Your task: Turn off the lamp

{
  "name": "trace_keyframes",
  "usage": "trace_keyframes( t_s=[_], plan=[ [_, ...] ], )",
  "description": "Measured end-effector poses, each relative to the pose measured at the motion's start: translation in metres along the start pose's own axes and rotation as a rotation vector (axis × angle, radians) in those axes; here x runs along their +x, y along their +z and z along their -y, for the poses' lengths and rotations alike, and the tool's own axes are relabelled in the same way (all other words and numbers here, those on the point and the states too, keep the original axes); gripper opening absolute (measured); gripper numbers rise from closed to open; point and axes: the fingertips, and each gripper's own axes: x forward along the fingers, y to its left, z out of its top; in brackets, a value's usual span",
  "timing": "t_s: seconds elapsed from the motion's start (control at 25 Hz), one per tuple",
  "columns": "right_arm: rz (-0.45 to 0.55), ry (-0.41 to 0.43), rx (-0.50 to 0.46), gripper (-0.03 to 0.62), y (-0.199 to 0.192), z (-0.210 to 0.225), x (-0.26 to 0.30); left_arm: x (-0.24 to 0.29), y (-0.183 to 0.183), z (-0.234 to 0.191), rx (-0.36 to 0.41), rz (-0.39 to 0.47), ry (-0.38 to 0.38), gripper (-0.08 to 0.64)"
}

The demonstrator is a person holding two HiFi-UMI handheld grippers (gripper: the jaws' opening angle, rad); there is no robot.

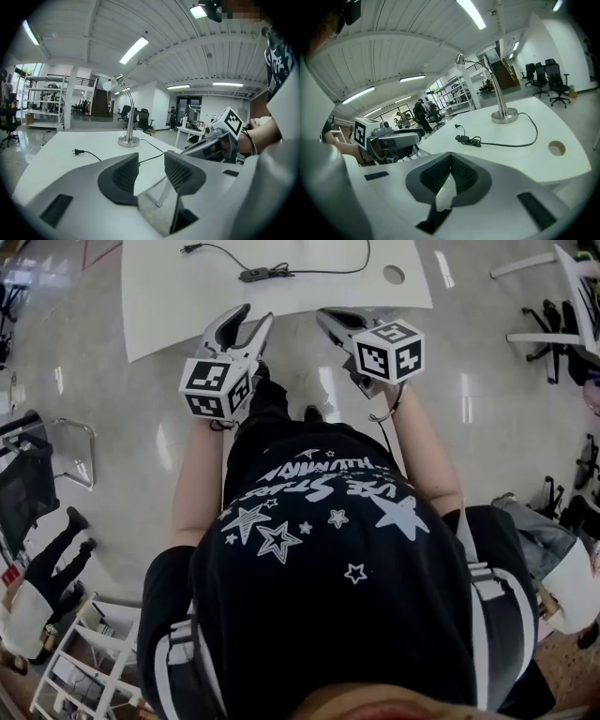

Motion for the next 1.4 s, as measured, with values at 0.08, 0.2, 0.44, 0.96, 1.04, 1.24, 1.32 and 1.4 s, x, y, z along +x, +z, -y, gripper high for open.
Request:
trace_keyframes(
  t_s=[0.08, 0.2, 0.44, 0.96, 1.04, 1.24, 1.32, 1.4],
  plan=[
    [0.004, 0.009, -0.008, 0.006, -0.008, -0.004, -0.012, -0.01, 0.0, 0.016, 0.001, 0.015, 0.011, 0.187],
    [0.015, 0.027, -0.014, 0.006, -0.016, -0.01, -0.026, -0.021, -0.005, 0.034, 0.005, 0.017, 0.028, 0.183],
    [0.035, 0.062, -0.017, 0.006, -0.029, -0.026, -0.047, -0.046, 0.001, 0.066, 0.017, 0.053, 0.058, 0.109],
    [0.131, 0.053, -0.009, 0.006, -0.027, -0.083, -0.057, -0.1, 0.002, 0.073, 0.003, 0.1, 0.004, 0.029],
    [0.139, 0.045, -0.014, 0.006, -0.03, -0.092, -0.061, -0.109, 0.002, 0.079, -0.008, 0.113, -0.018, 0.029],
    [0.158, 0.024, -0.036, 0.006, -0.04, -0.126, -0.066, -0.139, -0.001, 0.081, -0.004, 0.133, -0.009, 0.019],
    [0.167, 0.015, -0.042, 0.006, -0.044, -0.14, -0.069, -0.151, -0.002, 0.081, -0.002, 0.141, -0.008, 0.014],
    [0.172, 0.005, -0.051, 0.006, -0.049, -0.154, -0.072, -0.163, -0.004, 0.083, 0.005, 0.146, -0.015, 0.012]
  ],
)
